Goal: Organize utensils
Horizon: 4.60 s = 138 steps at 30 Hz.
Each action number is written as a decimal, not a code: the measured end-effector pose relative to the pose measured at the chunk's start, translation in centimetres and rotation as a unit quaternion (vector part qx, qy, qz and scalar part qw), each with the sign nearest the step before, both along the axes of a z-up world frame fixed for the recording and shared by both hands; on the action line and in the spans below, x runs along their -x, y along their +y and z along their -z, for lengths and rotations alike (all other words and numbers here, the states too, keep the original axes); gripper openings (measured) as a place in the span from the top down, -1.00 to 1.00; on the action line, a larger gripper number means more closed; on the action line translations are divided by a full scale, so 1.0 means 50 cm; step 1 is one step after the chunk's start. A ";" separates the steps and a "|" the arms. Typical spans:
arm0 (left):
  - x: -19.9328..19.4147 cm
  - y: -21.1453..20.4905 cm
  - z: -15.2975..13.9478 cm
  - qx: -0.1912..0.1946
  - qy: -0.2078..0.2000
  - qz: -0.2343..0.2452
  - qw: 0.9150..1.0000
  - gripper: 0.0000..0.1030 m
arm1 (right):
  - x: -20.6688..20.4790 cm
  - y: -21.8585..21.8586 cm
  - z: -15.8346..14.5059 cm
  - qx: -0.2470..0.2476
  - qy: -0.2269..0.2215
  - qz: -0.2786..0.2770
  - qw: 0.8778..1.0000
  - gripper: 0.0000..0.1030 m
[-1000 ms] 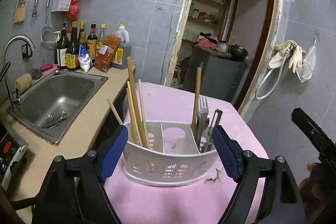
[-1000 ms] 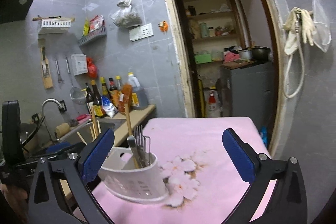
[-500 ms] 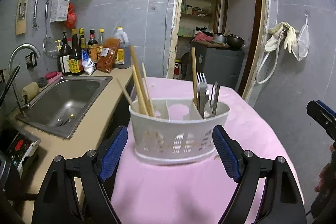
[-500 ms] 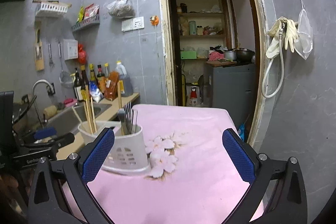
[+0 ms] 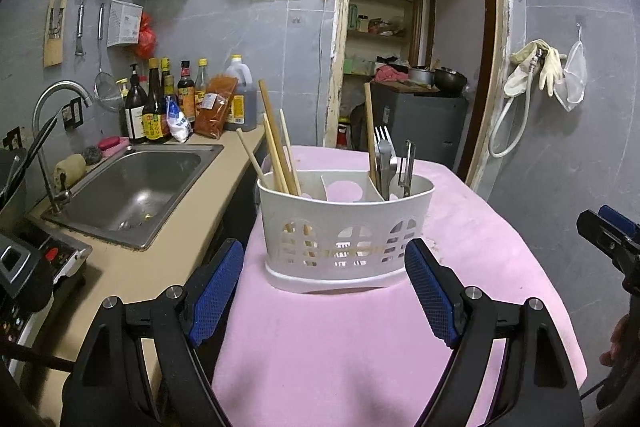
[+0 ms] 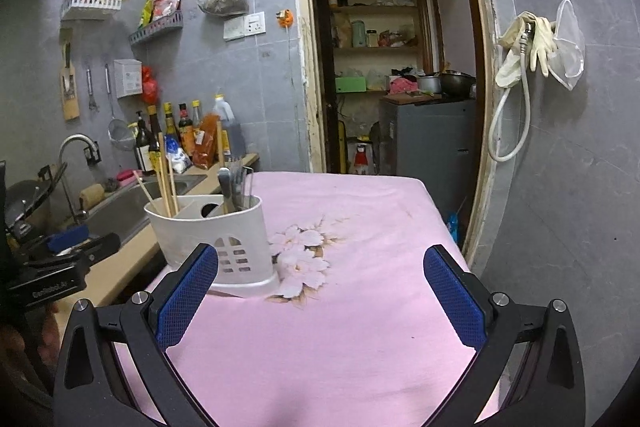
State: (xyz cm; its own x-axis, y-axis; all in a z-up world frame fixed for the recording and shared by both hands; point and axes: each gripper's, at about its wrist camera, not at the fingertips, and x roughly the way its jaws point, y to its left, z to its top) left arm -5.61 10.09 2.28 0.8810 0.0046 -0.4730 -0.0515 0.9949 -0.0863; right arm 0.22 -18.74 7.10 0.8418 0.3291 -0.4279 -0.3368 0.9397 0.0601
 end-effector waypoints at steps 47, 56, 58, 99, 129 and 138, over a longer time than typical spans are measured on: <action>-0.001 -0.024 0.012 -0.007 -0.009 0.003 1.000 -0.52 | -0.023 -0.013 0.018 0.051 0.005 0.020 0.999 -1.00; -0.002 -0.023 0.011 -0.006 -0.010 0.003 1.000 -0.52 | -0.023 -0.010 0.016 0.051 0.004 0.021 0.998 -1.00; -0.005 -0.021 0.011 -0.006 -0.009 0.005 1.000 -0.52 | -0.023 -0.010 0.016 0.051 0.005 0.021 0.998 -1.00; -0.021 -0.018 0.015 -0.004 -0.008 0.008 1.000 -0.52 | -0.038 -0.005 0.021 0.050 0.009 0.020 0.999 -1.00; -0.027 -0.016 0.008 -0.004 -0.012 0.007 1.000 -0.52 | -0.041 0.005 0.018 0.049 0.006 0.020 0.999 -1.00; -0.025 -0.017 0.007 -0.004 -0.013 0.007 1.000 -0.52 | -0.039 0.005 0.019 0.049 0.006 0.021 0.999 -1.00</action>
